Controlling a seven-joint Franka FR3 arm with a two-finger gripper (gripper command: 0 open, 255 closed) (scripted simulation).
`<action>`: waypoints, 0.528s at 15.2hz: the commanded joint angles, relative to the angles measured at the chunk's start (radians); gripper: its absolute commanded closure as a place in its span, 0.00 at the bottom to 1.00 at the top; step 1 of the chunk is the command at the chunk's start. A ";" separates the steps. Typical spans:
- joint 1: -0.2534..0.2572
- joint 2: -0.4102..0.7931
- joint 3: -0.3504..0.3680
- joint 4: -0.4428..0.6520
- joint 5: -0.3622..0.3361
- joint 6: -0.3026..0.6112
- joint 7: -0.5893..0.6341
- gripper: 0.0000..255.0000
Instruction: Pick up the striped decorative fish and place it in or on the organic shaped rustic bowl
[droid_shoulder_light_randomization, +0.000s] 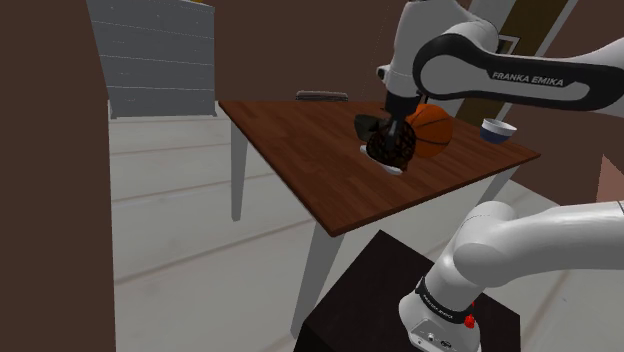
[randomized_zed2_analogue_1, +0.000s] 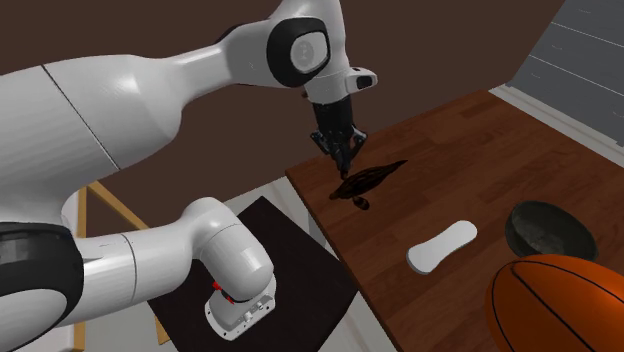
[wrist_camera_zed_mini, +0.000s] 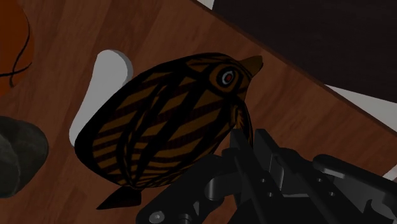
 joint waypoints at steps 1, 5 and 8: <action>-0.002 0.009 0.000 0.033 0.000 -0.022 -0.008 1.00; -0.004 0.021 0.003 0.093 0.001 -0.068 -0.022 1.00; -0.006 0.032 0.004 0.140 0.002 -0.102 -0.033 1.00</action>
